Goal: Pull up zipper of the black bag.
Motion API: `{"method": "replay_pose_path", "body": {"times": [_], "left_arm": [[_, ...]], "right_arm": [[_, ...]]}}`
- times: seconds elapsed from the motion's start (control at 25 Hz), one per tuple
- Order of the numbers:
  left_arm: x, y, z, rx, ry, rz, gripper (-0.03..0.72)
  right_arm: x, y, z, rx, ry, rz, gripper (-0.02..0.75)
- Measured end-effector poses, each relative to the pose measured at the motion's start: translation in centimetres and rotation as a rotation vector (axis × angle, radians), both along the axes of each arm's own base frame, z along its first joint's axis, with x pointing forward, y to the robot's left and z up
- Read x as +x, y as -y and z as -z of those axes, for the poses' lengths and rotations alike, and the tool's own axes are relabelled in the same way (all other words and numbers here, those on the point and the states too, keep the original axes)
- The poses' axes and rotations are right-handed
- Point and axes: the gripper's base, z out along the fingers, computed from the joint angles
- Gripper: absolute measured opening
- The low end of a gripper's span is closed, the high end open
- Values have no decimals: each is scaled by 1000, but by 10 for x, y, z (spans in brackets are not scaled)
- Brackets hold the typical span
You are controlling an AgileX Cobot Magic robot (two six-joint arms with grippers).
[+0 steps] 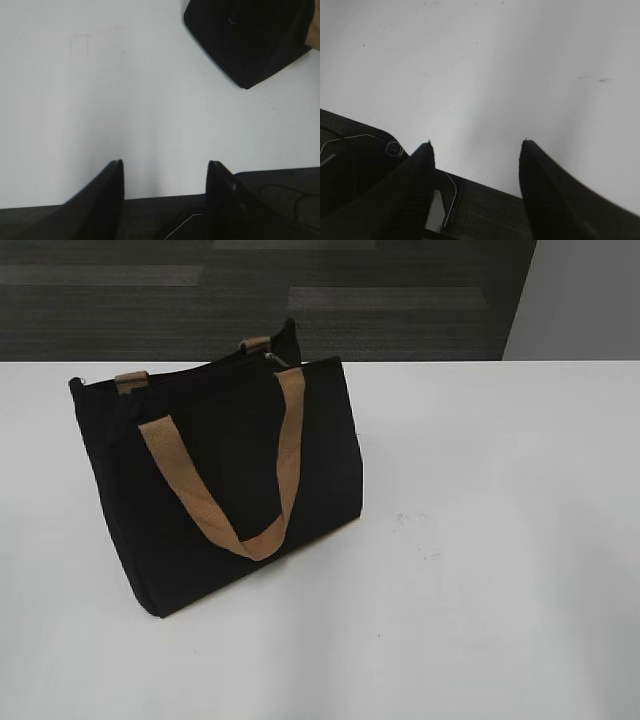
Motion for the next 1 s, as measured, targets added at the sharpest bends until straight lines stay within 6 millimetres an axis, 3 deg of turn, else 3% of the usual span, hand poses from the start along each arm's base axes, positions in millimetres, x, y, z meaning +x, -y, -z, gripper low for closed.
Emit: {"method": "replay_pose_path", "body": {"times": [0.36, 0.88, 1.0], "left_arm": [[-35, 6, 2, -62, 290, 26, 396], [-37, 9, 5, -92, 374, 46, 396], [-37, 10, 5, -93, 376, 56, 396]], "right_arm": [[-52, 7, 35, 25, 98, 10, 424], [-108, 14, 27, 94, 468, 24, 424], [-113, 15, 28, 105, 497, 33, 424]]}}
